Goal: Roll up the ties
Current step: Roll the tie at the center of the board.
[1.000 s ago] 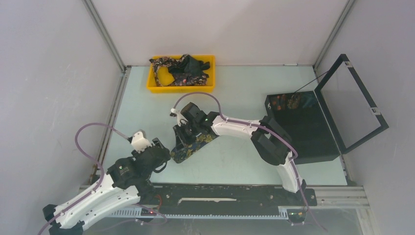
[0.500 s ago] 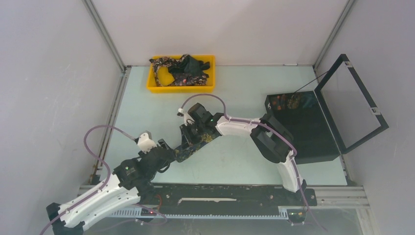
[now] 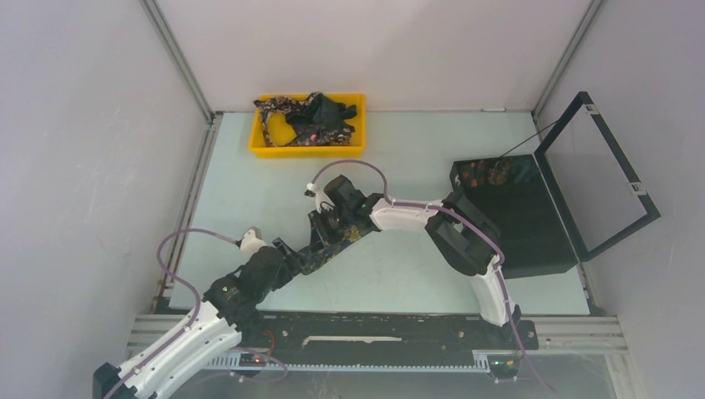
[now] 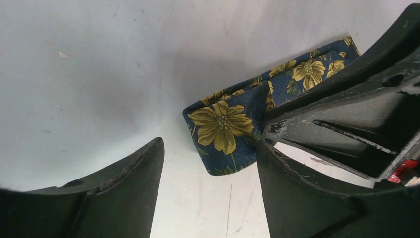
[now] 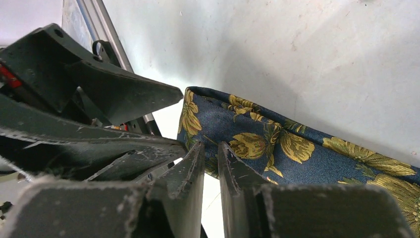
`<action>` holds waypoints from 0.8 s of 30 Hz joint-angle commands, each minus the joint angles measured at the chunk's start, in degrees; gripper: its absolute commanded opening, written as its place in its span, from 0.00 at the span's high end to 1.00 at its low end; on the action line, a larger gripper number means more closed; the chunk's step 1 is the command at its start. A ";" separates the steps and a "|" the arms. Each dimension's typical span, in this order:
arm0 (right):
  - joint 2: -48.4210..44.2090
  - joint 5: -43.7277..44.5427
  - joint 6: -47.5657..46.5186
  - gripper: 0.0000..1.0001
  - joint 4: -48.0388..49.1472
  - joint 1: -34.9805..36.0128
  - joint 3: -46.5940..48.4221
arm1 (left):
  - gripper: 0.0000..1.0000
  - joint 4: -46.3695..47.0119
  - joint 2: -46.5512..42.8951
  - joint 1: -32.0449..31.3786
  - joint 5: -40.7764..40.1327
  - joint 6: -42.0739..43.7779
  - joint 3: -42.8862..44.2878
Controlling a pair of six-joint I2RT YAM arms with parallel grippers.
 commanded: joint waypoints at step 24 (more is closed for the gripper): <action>0.12 1.21 -1.63 0.80 -0.46 -0.66 -3.49 | 0.38 17.47 0.16 6.02 10.05 -7.39 -10.09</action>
